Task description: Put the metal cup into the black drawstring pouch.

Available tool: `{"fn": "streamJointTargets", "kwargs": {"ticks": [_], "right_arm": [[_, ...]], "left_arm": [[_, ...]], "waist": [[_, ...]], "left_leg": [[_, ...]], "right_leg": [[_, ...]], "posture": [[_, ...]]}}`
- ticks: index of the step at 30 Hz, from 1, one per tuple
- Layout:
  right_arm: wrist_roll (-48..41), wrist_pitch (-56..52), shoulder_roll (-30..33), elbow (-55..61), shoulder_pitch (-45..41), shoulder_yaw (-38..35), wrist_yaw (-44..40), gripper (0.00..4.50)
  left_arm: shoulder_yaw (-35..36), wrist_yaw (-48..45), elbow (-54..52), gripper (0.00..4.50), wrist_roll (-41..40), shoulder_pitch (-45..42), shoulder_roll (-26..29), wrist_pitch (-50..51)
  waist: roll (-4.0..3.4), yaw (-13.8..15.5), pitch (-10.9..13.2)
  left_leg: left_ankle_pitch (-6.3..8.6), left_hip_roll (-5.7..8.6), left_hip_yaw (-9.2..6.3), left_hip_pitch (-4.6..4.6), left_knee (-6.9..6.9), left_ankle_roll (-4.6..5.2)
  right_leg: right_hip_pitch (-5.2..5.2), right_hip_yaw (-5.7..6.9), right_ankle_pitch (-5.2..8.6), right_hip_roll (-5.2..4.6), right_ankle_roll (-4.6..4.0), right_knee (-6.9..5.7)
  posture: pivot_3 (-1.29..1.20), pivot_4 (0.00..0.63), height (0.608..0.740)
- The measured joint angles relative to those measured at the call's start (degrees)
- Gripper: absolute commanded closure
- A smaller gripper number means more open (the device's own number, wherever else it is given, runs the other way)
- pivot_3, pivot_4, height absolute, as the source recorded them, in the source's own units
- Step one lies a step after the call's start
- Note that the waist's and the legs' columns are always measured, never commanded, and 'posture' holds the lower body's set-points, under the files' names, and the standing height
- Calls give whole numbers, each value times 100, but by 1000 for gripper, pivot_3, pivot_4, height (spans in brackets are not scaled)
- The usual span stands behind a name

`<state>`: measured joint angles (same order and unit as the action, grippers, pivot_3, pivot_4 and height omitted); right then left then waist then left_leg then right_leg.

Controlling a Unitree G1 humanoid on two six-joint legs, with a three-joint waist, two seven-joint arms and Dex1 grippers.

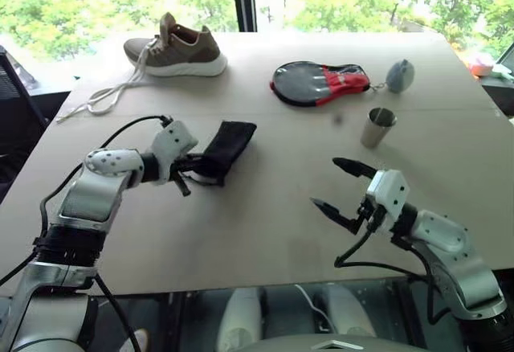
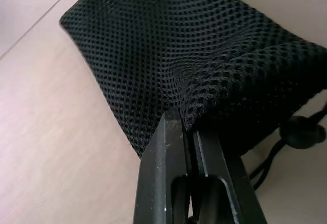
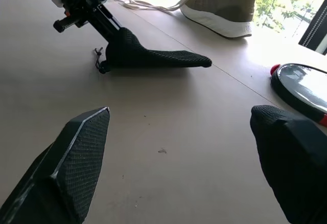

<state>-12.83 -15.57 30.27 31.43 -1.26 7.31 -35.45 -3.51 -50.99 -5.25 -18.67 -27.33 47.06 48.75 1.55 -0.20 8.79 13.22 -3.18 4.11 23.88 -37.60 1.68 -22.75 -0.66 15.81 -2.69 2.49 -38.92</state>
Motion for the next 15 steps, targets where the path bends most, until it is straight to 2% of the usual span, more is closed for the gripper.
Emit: {"fn": "streamJointTargets", "kwargs": {"ticks": [1,3,6,9,12,15], "right_arm": [[114,-486,149,181,-102,-137,185,0],[-33,-1047,358,372,-244,-319,190,0],[-416,-1651,664,497,-451,-483,-18,0],[-620,-2081,674,511,-673,-691,36,0],[-926,-2735,675,438,-1057,-1007,193,0],[-980,-3257,994,308,-1479,-998,224,0]], "left_arm": [[-141,118,-370,4468,-288,-284,-174,1062],[-279,274,-555,4468,-528,-668,-475,2019],[-322,685,-387,4468,-666,-1034,-1165,2824],[-316,1086,51,4468,-672,-1214,-1772,3239],[134,1616,817,4468,-630,-1599,-2617,3600],[415,1901,1269,4468,-609,-1870,-2899,3619]], "waist": [[3,16,1],[3,15,1],[4,-15,1],[5,-51,1],[9,-37,4],[3,-52,7]], "left_leg": [[0,5,-4,1,-7,0],[0,13,-3,0,-10,0],[0,11,-5,-5,-11,0],[0,10,-7,-3,-10,0],[0,12,-7,4,-15,1],[0,13,-1,4,-15,1]], "right_leg": [[3,3,0,0,0,0],[4,0,0,4,0,-1],[6,-6,-1,13,-1,-1],[4,-10,-1,17,-2,-1],[3,-10,-1,16,-1,2],[-1,-18,-1,14,-1,3]], "posture": [[0,150,740],[0,150,740],[0,150,740],[0,150,740],[0,150,740],[0,150,740]]}}
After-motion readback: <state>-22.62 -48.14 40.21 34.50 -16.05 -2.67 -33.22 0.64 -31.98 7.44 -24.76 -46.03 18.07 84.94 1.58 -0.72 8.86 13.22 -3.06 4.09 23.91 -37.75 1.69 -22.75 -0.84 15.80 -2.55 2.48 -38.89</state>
